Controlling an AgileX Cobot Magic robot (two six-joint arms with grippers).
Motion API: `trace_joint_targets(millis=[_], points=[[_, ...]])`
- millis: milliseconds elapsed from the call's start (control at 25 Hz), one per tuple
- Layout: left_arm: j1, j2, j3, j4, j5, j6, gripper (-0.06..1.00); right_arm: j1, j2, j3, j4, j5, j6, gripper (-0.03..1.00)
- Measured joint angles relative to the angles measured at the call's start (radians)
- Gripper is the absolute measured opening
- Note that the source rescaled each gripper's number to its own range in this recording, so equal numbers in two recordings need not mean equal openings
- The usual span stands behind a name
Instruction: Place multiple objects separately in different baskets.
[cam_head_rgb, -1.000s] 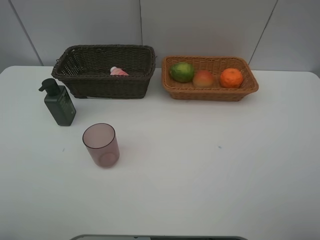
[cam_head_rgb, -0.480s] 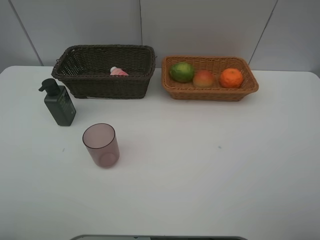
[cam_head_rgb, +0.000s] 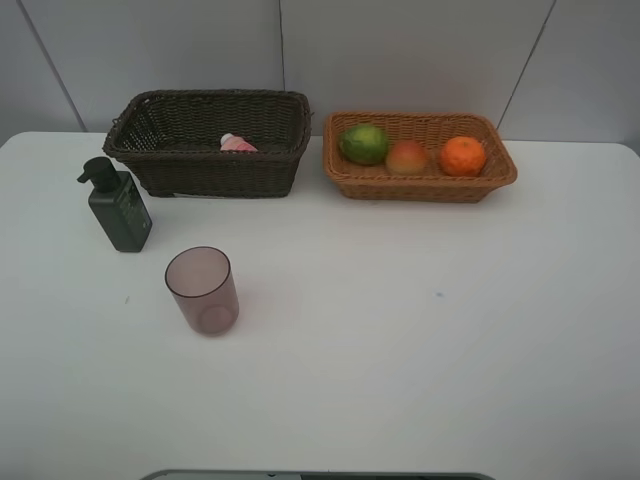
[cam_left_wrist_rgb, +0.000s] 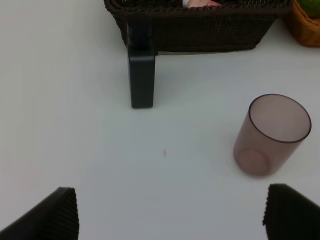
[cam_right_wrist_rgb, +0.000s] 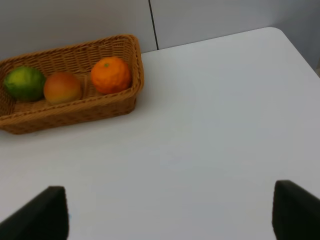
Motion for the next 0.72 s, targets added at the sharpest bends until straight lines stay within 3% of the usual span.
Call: trace_joint_targets(millis=[720], points=[[0.000,0.000,0.000,0.000,0.000,0.000,0.96,0.000,0.000,0.000,0.000,0.000,0.000,0.78]])
